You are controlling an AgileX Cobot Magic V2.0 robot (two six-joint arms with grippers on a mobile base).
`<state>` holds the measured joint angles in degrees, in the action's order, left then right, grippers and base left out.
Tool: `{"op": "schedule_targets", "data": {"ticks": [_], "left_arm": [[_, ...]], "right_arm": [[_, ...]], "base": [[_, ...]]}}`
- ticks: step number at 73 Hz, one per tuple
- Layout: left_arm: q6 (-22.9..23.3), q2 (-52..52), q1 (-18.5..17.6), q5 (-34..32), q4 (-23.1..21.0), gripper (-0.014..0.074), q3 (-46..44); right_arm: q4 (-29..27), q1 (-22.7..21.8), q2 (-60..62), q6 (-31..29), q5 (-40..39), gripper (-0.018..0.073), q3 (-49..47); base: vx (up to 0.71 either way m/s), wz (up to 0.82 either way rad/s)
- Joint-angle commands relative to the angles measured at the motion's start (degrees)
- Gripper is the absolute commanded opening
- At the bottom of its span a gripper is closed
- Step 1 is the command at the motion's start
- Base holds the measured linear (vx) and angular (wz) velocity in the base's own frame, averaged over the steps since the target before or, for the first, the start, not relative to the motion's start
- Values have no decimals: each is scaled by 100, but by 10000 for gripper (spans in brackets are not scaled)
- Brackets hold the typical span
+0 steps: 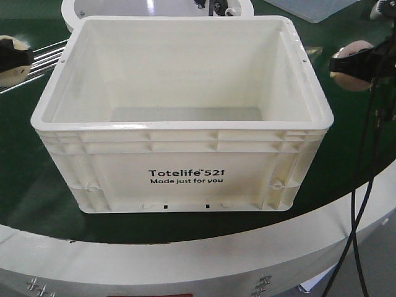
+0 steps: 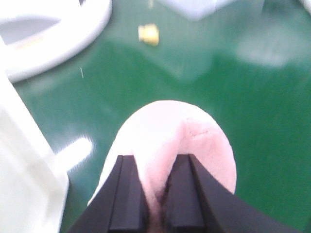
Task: Place moving items into box and shelve
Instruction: 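Lift both balls over the tote rim and release them inside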
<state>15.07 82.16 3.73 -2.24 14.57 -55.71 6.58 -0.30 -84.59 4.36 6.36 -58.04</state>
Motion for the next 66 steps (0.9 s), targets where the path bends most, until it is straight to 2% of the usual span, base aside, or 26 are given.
{"op": "schedule_targets", "data": {"ticks": [1,13,24,30,66], "left_arm": [[75,-394,-1,-674,-42,-28,-136],[87,-731,-29,-950,-42,-28,-136],[132,-948,-312,-1307,-36,-28,-136],[182,-984,-535,-1407,-31,-28,-136],[181,-914,-2107,-1846,-11,-28,-136]], "right_arm": [[76,-8,457,-26,-546,-12,-159],[69,-2,922,-26,-682,-12,-159],[63,18,1245,-8,-806,-12,-159],[71,171,1370,-13,-821,-12,-159],[344,2189,1502,-27,-1190,-12,-159]], "base": [[0,0],[0,0],[0,0],[0,0],[0,0]]}}
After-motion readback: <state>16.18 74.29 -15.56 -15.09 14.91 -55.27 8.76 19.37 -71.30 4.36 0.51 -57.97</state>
